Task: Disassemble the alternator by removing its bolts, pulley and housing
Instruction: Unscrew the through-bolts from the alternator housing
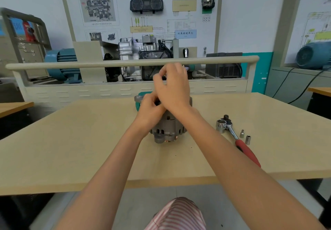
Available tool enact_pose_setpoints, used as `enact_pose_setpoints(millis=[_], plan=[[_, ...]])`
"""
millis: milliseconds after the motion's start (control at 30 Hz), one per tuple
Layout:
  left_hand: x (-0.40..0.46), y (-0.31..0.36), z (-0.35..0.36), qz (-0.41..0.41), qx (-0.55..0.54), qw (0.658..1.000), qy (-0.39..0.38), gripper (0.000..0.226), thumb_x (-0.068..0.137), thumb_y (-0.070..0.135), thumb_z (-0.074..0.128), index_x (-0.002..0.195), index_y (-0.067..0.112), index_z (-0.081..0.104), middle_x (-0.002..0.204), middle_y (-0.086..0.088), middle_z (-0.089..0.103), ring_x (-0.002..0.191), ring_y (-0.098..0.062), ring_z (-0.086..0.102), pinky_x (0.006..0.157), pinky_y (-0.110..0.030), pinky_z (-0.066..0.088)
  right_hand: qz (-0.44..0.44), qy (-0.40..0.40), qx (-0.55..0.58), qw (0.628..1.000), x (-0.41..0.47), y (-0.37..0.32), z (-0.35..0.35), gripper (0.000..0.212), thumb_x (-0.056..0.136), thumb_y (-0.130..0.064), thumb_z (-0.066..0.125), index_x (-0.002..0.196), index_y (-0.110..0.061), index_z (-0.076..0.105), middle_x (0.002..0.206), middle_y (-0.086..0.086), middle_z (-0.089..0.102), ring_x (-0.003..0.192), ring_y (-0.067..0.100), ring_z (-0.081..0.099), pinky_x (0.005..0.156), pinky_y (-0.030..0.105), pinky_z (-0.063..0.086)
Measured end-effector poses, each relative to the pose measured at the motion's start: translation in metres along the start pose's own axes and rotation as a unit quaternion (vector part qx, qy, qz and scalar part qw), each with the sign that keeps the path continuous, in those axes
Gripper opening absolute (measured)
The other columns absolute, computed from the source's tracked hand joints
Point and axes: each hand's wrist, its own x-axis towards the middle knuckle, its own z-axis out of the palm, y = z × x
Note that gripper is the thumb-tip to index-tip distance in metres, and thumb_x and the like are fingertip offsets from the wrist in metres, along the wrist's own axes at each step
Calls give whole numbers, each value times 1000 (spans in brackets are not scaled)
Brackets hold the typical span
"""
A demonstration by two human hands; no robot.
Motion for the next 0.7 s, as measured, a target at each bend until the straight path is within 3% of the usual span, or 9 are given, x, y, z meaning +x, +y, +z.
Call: enact_pose_setpoints(millis=[100, 167, 267, 300, 400, 500, 533, 600, 700], plan=[[1, 0, 1, 2, 1, 1000, -15, 13, 89, 9, 59, 89, 20, 66, 80, 8, 70, 78, 0, 65, 67, -14, 50, 107, -40, 245, 963, 12, -1, -7, 32, 89, -7, 45, 58, -10, 42, 66, -2, 42, 74, 14, 42, 67, 26, 33], [1, -1, 1, 0, 2, 1000, -17, 10, 90, 15, 61, 94, 21, 68, 90, 1, 72, 87, -7, 66, 76, -19, 52, 172, -86, 387, 902, 20, 2, -11, 42, 91, -8, 40, 49, -11, 39, 57, 1, 45, 67, 14, 47, 75, 27, 41], [1, -2, 3, 0, -11, 1000, -5, 16, 89, 13, 63, 84, 28, 66, 76, 13, 69, 75, 3, 64, 66, -11, 47, 229, -133, 560, 785, 27, 5, -14, 56, 96, -13, 34, 40, -15, 37, 50, 3, 48, 62, 14, 58, 85, 30, 47], [1, -1, 3, -2, -14, 1000, 2, 17, 89, 12, 63, 82, 28, 66, 73, 14, 69, 73, 4, 63, 65, -10, 47, 236, -123, 568, 779, 27, 5, -13, 56, 97, -14, 34, 40, -15, 37, 50, 4, 49, 61, 14, 59, 86, 31, 47], [0, -1, 4, -2, -4, 1000, 3, 16, 89, 10, 62, 84, 24, 65, 78, 4, 69, 77, -4, 64, 68, -15, 48, 193, -59, 449, 870, 19, 3, -8, 46, 95, -10, 38, 49, -12, 42, 59, 2, 52, 69, 14, 56, 85, 30, 47], [-1, 2, 3, -1, 0, 1000, 5, 28, 86, -3, 56, 73, 22, 59, 63, 12, 63, 61, 3, 56, 55, -11, 42, 27, -9, 109, 994, 1, 0, -3, 20, 89, -11, 46, 69, -11, 50, 78, 1, 50, 77, 15, 47, 73, 26, 40], [-1, 3, 2, -1, 1, 1000, 11, 31, 85, -6, 55, 70, 22, 58, 62, 10, 62, 57, 4, 53, 51, -11, 40, -17, 13, -23, 999, -5, 0, -1, 10, 86, -14, 48, 79, -9, 53, 85, 3, 50, 84, 18, 46, 82, 28, 40], [-2, 5, 3, 1, 6, 1000, 21, 33, 85, -6, 55, 70, 24, 56, 73, -9, 63, 64, -3, 53, 54, -18, 41, -34, 49, -191, 980, -12, 1, 2, 20, 82, -20, 46, 93, -7, 55, 94, 8, 52, 95, 25, 46, 104, 36, 31], [-3, 6, 4, 15, 13, 999, 25, 32, 85, -6, 55, 71, 23, 55, 84, -29, 64, 72, -18, 53, 61, -30, 42, -28, 64, -189, 979, -12, -1, -1, 24, 82, -22, 45, 96, -6, 56, 95, 8, 53, 98, 26, 47, 113, 40, 20]])
